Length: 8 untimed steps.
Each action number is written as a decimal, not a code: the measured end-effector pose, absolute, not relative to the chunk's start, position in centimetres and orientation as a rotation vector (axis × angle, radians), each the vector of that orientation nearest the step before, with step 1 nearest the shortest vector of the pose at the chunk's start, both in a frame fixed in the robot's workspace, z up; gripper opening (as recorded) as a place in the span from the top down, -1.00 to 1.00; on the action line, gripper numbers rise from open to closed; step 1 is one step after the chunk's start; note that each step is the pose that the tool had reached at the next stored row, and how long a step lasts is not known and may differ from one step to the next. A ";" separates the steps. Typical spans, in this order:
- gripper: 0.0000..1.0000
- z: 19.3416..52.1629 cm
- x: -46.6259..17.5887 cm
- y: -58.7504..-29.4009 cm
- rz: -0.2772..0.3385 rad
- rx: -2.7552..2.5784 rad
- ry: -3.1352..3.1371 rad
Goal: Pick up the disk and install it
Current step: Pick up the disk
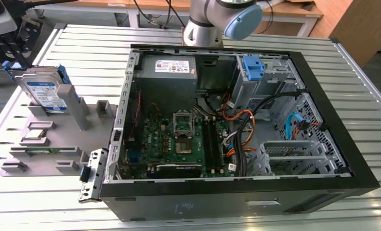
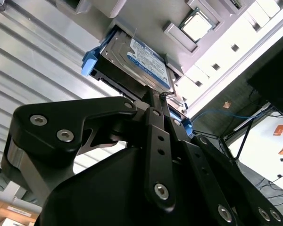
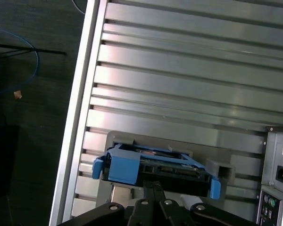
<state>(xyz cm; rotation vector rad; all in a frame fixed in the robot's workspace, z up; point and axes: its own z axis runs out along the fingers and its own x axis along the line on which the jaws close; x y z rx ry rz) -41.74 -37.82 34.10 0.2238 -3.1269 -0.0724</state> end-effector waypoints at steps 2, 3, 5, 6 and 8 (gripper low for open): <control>0.80 34.1 -41.7 -37.8 -0.072 0.259 -3.124; 0.80 34.1 -41.7 -37.8 -0.072 0.275 -3.122; 0.80 34.1 -41.7 -37.8 -0.072 0.305 -3.119; 0.80 34.1 -41.7 -37.8 -0.072 0.315 -3.118; 0.80 34.1 -41.7 -37.8 -0.072 0.317 -3.117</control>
